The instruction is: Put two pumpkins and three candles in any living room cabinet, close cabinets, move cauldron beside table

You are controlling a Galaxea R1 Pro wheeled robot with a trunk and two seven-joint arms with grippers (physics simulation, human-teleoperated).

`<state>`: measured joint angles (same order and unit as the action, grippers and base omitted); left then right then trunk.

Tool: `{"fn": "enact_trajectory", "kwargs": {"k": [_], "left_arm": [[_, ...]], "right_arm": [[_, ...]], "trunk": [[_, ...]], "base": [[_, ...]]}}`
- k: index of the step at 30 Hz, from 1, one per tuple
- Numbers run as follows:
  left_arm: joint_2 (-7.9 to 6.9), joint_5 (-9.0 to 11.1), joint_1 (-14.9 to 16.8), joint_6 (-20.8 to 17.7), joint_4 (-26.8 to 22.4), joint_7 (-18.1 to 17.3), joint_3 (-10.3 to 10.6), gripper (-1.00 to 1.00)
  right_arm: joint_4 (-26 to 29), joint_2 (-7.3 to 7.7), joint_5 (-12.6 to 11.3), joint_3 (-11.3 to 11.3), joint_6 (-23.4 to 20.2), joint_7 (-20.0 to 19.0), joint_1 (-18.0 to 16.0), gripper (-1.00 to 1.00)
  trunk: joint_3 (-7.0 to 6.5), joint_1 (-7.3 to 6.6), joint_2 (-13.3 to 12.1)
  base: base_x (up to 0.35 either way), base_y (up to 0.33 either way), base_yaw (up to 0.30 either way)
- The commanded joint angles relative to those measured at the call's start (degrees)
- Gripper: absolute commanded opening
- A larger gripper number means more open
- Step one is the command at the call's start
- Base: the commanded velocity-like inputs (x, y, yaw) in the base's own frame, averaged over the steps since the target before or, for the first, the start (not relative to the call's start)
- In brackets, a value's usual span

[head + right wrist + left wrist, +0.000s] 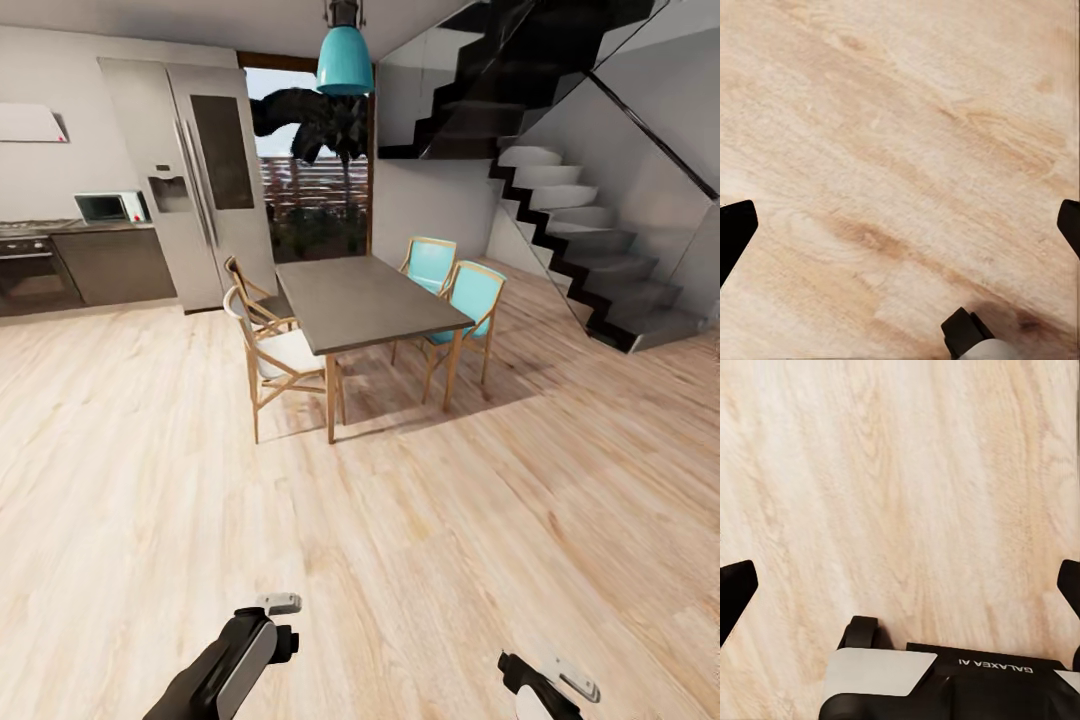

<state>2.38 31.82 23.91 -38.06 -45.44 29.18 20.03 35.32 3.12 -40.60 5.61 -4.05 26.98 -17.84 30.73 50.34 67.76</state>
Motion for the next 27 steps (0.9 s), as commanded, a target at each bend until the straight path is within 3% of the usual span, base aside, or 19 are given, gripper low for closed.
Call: {"fn": "enact_trajectory", "kwargs": {"k": [1,24,27], "left_arm": [[0.00,0.00,0.00,0.00,0.00,0.00,0.00,1.00],[-0.06,0.00,0.00,0.08,0.00,0.15,-0.07,1.00],[0.02,0.00,0.00,0.20,0.00,0.17,-0.08,1.00]], "right_arm": [[-0.47,-0.02,0.04,0.01,0.00,0.00,0.00,1.00],[-1.92,-0.05,0.10,-0.16,0.03,0.00,-0.01,1.00],[-1.92,-0.05,0.14,-0.16,0.08,0.00,0.00,1.00]], "trunk": [[0.00,0.00,0.00],[0.00,0.00,0.00],[-0.54,-0.66,-1.20]], "base": [[0.113,0.078,-0.280],[0.007,0.005,-0.284],[0.000,0.000,-0.285]]}}
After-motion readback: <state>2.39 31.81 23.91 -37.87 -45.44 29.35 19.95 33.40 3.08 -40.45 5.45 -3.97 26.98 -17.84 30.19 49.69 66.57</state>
